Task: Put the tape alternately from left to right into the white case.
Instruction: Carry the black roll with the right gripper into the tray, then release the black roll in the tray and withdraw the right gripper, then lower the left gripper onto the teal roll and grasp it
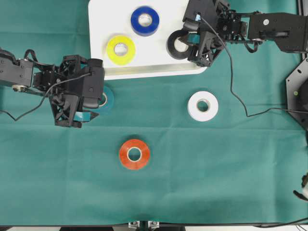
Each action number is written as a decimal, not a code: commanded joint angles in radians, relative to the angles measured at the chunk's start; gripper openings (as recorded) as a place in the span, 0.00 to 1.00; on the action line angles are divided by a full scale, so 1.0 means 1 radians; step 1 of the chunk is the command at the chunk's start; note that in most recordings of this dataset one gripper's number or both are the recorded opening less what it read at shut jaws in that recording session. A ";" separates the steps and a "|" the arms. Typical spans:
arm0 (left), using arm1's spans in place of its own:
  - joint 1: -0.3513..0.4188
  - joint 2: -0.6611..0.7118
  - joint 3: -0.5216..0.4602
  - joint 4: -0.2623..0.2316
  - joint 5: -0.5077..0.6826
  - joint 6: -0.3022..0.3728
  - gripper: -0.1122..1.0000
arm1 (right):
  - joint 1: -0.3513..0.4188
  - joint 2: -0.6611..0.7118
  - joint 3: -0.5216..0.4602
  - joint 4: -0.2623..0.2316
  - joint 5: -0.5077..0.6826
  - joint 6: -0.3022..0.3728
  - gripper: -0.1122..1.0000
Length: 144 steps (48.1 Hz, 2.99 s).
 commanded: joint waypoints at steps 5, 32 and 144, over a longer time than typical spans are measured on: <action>-0.003 -0.021 -0.012 -0.003 -0.005 -0.002 0.79 | 0.000 -0.012 -0.014 -0.002 -0.002 0.002 0.62; -0.005 -0.021 -0.009 -0.003 -0.005 -0.002 0.80 | 0.000 -0.014 -0.012 -0.002 -0.002 0.005 0.81; 0.011 -0.014 -0.012 -0.005 0.086 -0.443 0.79 | 0.413 -0.051 -0.011 0.000 -0.044 0.049 0.80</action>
